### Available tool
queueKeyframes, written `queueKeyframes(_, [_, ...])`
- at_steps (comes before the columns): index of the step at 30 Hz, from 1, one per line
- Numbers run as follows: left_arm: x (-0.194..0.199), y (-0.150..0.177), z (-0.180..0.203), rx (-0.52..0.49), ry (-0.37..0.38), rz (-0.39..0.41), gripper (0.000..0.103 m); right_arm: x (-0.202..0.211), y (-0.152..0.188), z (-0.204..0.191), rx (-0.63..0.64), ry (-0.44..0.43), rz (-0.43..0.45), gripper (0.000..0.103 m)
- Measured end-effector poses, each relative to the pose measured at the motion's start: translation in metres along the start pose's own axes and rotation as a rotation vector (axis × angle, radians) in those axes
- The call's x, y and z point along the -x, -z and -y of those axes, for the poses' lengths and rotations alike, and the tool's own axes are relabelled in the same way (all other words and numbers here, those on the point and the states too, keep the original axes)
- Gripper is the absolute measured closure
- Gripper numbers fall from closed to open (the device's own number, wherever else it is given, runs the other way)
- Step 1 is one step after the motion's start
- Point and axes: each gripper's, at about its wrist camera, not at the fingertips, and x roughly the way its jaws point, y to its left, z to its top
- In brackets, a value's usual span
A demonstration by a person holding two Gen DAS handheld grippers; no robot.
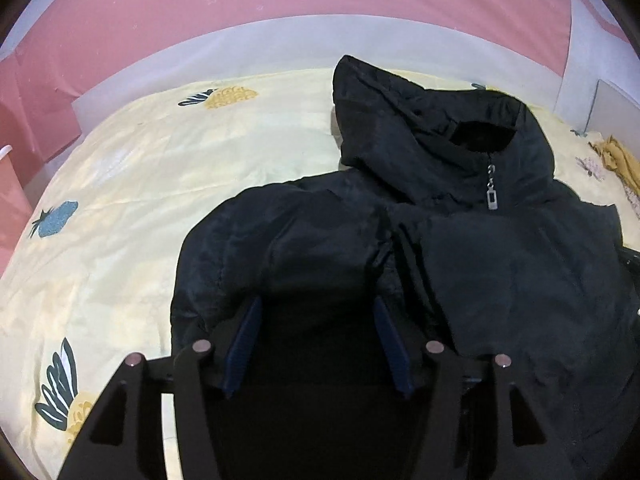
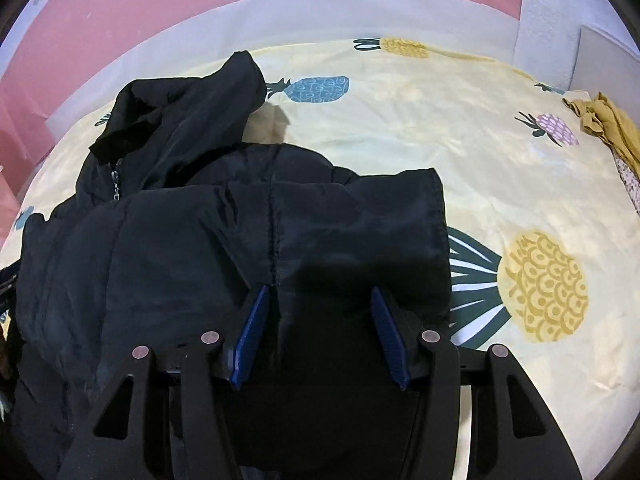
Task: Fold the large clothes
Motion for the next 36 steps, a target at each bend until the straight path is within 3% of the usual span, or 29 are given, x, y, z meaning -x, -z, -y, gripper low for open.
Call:
queueKeyframes(6, [0.037, -0.013, -0.021, 0.047, 0.038, 0.047, 0.043, 0.038, -0.014, -0.003, 0.004, -0.06, 0.106, 0.05])
queueKeyframes(14, [0.056, -0.076, -0.003, 0.024, 0.138, 0.086, 0.042, 0.047, -0.072, -0.034, 0.037, -0.173, 0.135, 0.049])
queueKeyframes(21, [-0.01, -0.132, 0.024, 0.044, 0.153, 0.013, 0.039, -0.004, -0.127, -0.052, -0.002, -0.219, 0.084, 0.049])
queueKeyframes(29, [-0.076, -0.159, 0.041, 0.04, 0.155, -0.03, 0.039, -0.069, -0.185, -0.052, -0.061, -0.211, 0.053, 0.049])
queueKeyframes(34, [-0.11, -0.17, 0.05, 0.056, 0.143, -0.063, 0.039, -0.097, -0.194, -0.063, -0.023, -0.198, 0.012, 0.05])
queueKeyframes(35, [-0.115, -0.172, 0.051, 0.06, 0.149, -0.07, 0.039, -0.098, -0.193, -0.066, -0.011, -0.192, 0.017, 0.055])
queueKeyframes(36, [-0.117, -0.173, 0.053, 0.06, 0.152, -0.074, 0.047, -0.096, -0.192, -0.07, 0.003, -0.212, 0.027, 0.081])
